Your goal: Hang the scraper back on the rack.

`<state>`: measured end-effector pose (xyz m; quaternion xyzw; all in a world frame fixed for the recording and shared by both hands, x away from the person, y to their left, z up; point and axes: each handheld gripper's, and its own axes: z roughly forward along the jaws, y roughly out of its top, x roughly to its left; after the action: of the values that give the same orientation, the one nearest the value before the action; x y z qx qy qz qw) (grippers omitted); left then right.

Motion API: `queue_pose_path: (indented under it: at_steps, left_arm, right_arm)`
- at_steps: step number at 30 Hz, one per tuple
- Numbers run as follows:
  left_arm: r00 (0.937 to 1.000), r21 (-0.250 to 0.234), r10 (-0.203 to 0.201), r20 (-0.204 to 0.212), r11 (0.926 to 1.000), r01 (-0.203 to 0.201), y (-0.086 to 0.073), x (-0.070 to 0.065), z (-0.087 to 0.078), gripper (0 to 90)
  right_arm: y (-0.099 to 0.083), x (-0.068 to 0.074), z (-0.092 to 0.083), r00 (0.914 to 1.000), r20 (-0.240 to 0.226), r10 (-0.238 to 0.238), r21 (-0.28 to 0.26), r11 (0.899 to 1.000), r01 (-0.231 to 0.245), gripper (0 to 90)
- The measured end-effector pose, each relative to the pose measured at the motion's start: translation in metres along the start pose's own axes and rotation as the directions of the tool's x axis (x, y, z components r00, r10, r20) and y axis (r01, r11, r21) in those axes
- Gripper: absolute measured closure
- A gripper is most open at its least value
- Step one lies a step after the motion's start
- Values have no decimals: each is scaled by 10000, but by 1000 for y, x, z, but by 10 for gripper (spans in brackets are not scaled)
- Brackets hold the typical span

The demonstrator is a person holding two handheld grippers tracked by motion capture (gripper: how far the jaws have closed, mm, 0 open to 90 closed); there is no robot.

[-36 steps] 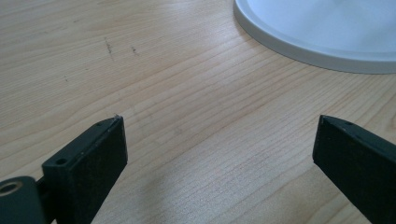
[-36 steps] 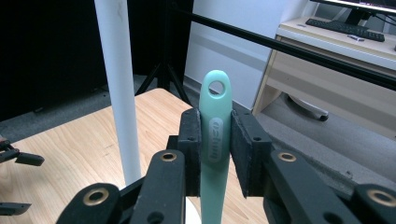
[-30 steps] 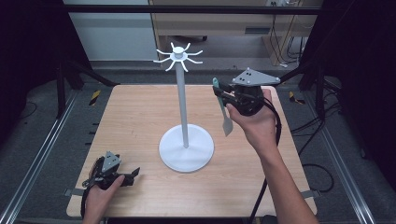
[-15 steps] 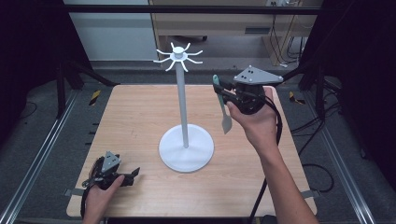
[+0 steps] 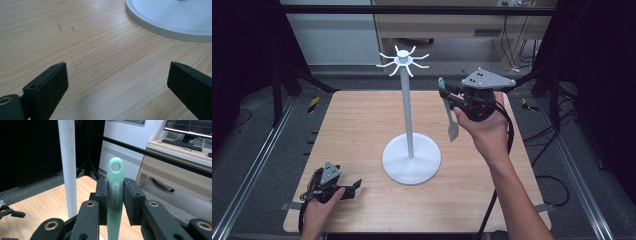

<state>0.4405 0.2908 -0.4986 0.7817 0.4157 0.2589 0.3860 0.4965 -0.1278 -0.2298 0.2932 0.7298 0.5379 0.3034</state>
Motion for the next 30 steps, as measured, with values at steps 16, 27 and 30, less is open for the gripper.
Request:
queue_pose_path:
  at_steps: [16, 27, 30]
  left_arm:
    - [10000, 8, 18, 9, 10000, -18, 0, 0, 0, 28]
    - [10000, 10, 30, -15, 10000, -30, 0, 0, 0, 29]
    - [10000, -13, 3, -24, 10000, -3, 0, 0, 0, 28]
  right_arm:
    - [19, 9, -5, 9998, -105, -191, -480, 9987, 186, 747]
    - [36, 21, -13, 9988, -252, -426, -1032, 9939, 398, 747]
    - [40, 24, -15, 9983, -311, -493, -1130, 9926, 455, 747]
